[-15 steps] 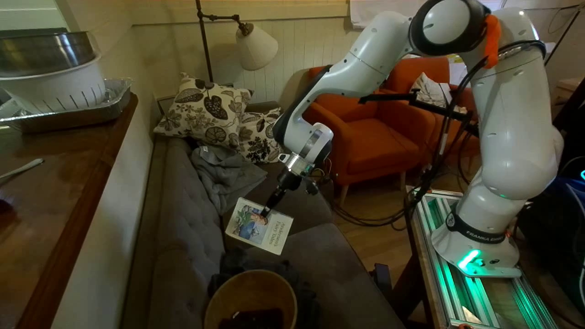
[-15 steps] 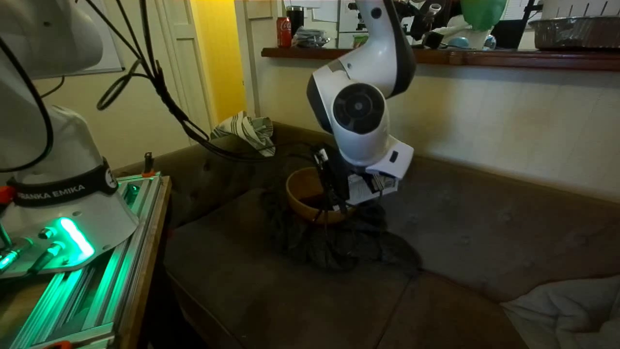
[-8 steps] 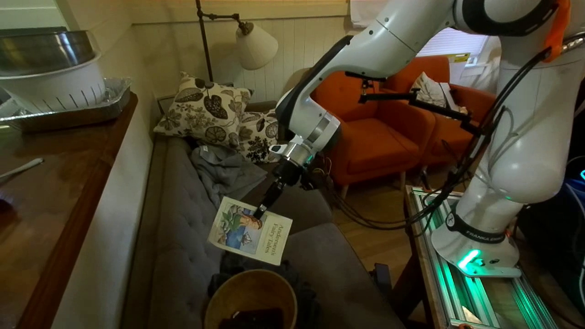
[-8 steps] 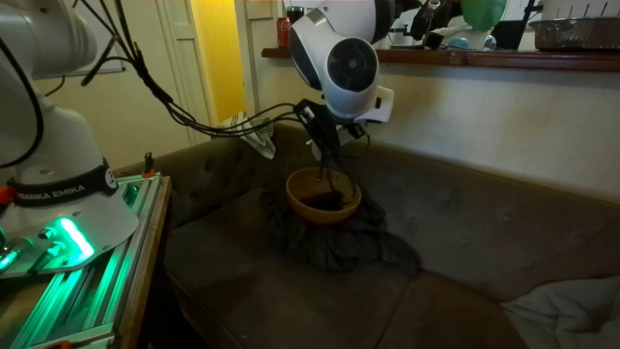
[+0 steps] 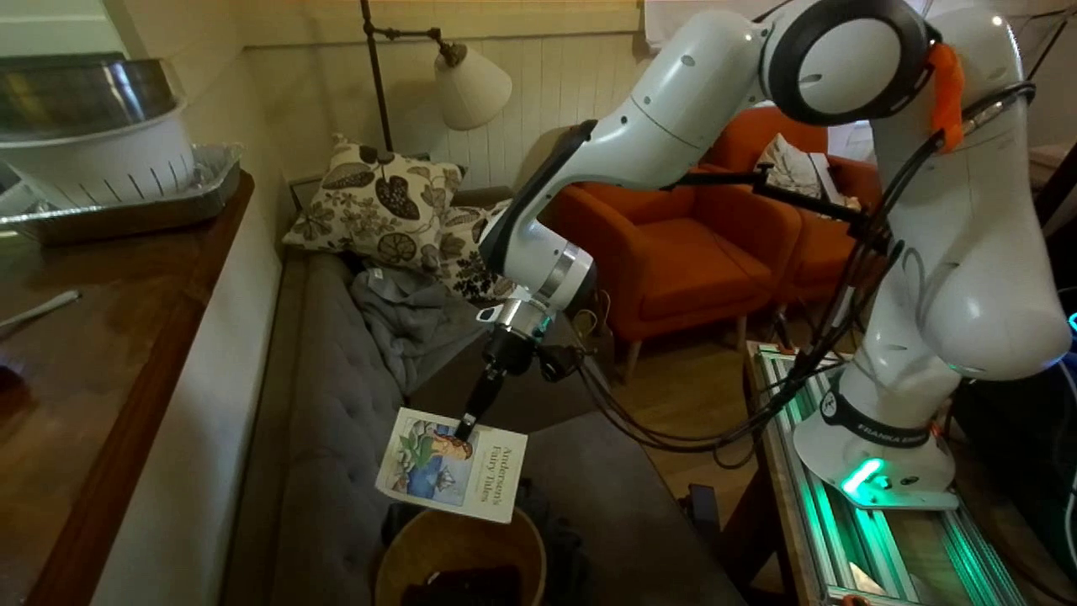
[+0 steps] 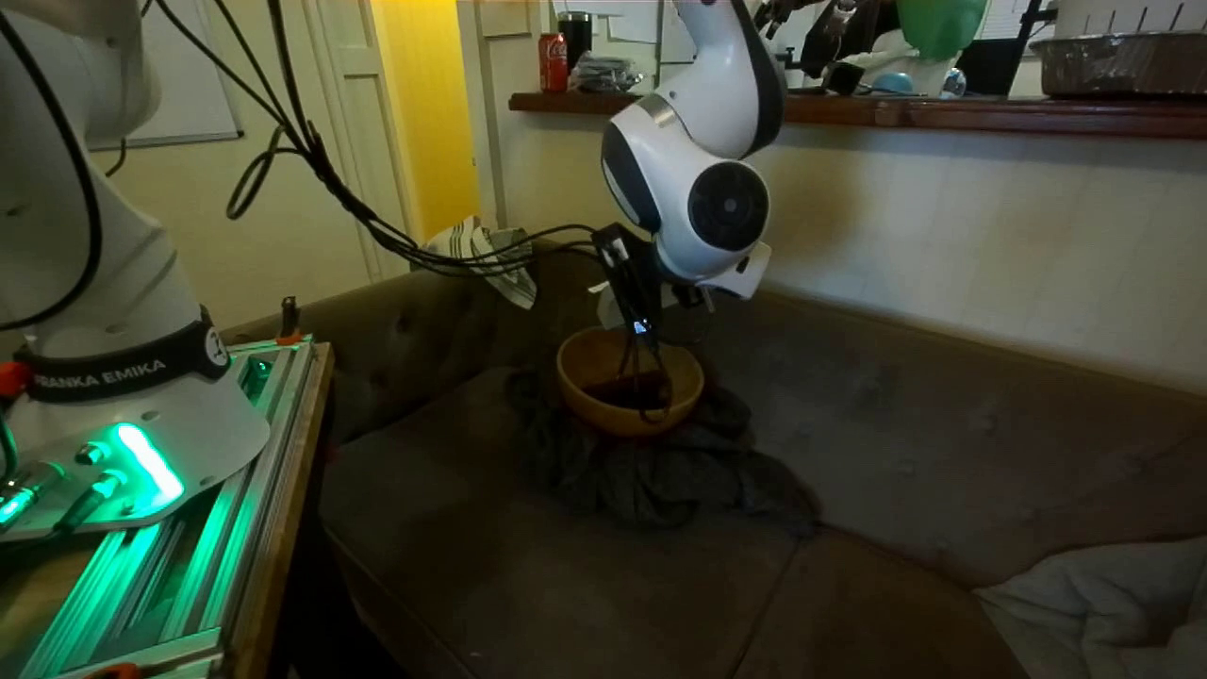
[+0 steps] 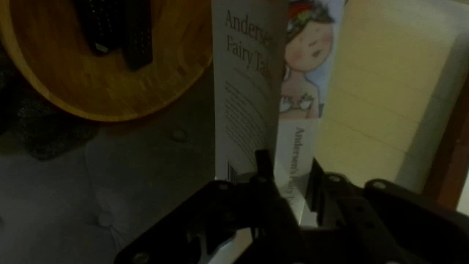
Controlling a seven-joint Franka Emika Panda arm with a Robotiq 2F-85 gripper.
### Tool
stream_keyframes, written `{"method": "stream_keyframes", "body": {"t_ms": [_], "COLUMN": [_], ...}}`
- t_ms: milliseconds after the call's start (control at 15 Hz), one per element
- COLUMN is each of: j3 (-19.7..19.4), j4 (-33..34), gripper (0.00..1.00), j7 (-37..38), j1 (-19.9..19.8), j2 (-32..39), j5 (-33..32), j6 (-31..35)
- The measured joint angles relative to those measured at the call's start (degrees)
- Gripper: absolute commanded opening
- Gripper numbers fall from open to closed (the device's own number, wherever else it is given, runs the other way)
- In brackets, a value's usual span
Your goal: Put the white book in the wooden bowl.
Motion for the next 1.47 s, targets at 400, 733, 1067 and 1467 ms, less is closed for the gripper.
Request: {"method": "stream_keyframes", "body": {"t_ms": [400,733,1067,1467], "j3": [-1.3,-1.2,-1.3,-2.5], "j4": [14.1,25.7,35.6,36.8], "gripper": [0.06,0.06,0.62,0.99], "j7": [13.3,24.1,37.9,47.2], "j1": [5.3,6.8,6.8,6.7], "j2": [15.8,26.1,33.5,32.7], "j5": [-6.1,-12.7,-22.2,-30.0], "j6": [-0.2,-2.6,-7.6,-2.3]}}
